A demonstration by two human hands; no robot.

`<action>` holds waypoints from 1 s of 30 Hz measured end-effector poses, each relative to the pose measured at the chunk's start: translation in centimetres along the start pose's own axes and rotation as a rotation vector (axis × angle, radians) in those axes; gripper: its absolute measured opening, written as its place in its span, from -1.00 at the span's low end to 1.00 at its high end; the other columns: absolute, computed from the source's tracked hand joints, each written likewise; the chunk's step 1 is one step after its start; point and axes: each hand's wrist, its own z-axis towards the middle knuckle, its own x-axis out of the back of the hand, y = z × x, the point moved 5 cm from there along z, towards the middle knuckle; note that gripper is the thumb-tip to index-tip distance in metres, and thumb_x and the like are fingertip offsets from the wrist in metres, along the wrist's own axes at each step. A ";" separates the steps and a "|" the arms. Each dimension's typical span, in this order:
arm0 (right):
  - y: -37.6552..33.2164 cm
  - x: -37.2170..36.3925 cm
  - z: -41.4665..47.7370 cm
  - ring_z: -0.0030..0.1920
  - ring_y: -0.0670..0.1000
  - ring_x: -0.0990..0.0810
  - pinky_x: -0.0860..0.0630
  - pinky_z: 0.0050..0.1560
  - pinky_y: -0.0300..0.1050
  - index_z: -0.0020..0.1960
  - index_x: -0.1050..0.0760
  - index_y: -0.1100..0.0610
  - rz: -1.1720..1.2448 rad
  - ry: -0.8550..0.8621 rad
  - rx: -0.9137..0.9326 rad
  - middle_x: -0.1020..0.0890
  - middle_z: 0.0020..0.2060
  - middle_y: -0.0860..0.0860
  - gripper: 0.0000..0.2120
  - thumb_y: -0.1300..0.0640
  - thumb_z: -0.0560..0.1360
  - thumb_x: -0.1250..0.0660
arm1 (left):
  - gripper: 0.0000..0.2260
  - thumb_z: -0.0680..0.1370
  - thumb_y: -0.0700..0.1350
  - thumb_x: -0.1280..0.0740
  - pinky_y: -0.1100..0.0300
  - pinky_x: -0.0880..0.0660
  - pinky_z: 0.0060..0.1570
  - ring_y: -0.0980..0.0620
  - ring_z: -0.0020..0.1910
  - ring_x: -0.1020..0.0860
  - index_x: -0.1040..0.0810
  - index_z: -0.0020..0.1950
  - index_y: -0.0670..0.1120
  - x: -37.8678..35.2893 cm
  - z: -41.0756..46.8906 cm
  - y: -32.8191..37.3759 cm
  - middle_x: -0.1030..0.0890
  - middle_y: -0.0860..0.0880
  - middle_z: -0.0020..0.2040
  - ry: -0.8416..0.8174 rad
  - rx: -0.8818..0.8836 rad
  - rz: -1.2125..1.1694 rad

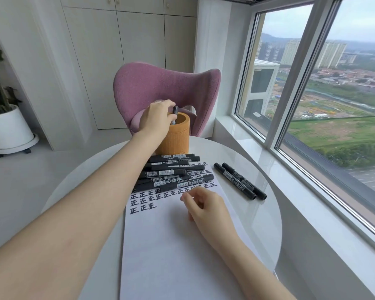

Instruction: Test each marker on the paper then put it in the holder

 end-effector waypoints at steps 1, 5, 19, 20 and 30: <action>-0.1 0.2 0.0 -0.46 -0.07 -0.40 -0.33 -0.36 -0.14 -0.15 -0.53 0.05 0.030 0.007 -0.004 -0.53 -0.46 -0.02 -0.81 0.00 0.56 -0.24 | -0.71 0.56 -0.12 -0.30 0.03 -0.41 0.08 -0.12 0.21 -0.46 -0.51 0.28 -0.09 0.1 -0.3 0.1 -0.55 -0.14 0.23 0.025 -0.012 0.024; -0.3 2.5 0.3 -0.35 -0.10 -0.44 -0.35 -0.29 -0.15 -0.14 -0.52 0.01 -0.094 0.131 0.028 -0.52 -0.35 -0.13 -0.86 0.00 0.55 -0.27 | -0.75 0.57 -0.10 -0.26 0.02 -0.40 0.09 -0.09 0.22 -0.42 -0.53 0.24 -0.09 1.3 -2.0 0.0 -0.55 -0.10 0.22 0.154 -0.050 0.028; 2.6 8.6 2.0 0.11 0.14 -0.36 -0.29 0.08 -0.06 0.14 -0.51 0.17 -0.854 0.338 -0.035 -0.48 0.07 0.10 -0.76 0.06 0.58 -0.22 | -0.88 0.55 -0.18 -0.30 0.53 -0.33 -0.22 0.37 -0.19 -0.49 -0.62 0.00 -0.04 2.3 -15.7 0.4 -0.65 0.10 -0.09 -0.027 -0.037 -0.329; 2.7 8.7 2.1 0.11 0.15 -0.35 -0.27 0.08 -0.05 0.13 -0.51 0.17 -0.886 0.337 -0.039 -0.48 0.06 0.10 -0.76 0.04 0.57 -0.23 | -0.87 0.54 -0.20 -0.31 0.53 -0.33 -0.23 0.38 -0.21 -0.48 -0.63 -0.01 -0.04 2.5 -16.3 0.4 -0.65 0.11 -0.10 -0.032 -0.029 -0.351; 2.9 8.2 1.8 0.09 0.14 -0.39 -0.37 -0.03 -0.03 0.02 -0.53 0.21 -0.719 0.322 -0.060 -0.46 0.04 0.10 -0.81 0.11 0.53 -0.25 | -0.83 0.54 -0.15 -0.31 0.30 -0.42 -0.21 0.03 -0.21 -0.55 -0.58 -0.08 0.14 2.6 -19.5 -1.5 -0.63 0.26 -0.12 -0.081 0.033 -0.365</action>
